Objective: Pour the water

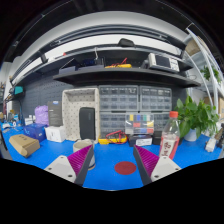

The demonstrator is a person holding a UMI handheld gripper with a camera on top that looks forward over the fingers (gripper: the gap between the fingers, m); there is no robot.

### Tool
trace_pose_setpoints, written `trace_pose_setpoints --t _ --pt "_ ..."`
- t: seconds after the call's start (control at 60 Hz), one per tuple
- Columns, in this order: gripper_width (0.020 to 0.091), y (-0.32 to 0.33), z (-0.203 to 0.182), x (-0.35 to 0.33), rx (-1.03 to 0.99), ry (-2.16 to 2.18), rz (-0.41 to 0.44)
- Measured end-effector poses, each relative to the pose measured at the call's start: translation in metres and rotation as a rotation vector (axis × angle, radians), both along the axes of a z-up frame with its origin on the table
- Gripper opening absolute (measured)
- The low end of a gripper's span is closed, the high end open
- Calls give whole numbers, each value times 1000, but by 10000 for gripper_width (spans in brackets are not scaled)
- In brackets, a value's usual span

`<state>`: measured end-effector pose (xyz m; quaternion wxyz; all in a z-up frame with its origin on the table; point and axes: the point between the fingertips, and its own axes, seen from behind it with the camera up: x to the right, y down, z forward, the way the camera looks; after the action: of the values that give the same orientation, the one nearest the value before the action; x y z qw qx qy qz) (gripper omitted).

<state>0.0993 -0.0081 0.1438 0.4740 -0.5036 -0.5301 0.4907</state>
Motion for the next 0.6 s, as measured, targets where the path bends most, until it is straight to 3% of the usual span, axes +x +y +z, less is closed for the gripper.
trace_pose_setpoints --t 0.117,0.483,0.6 --pt "812 45 -9 7 -1 -10 -14" --pt "803 177 -18 1 -17 9 -203" --pt "802 192 -28 -31 -42 -16 -159"
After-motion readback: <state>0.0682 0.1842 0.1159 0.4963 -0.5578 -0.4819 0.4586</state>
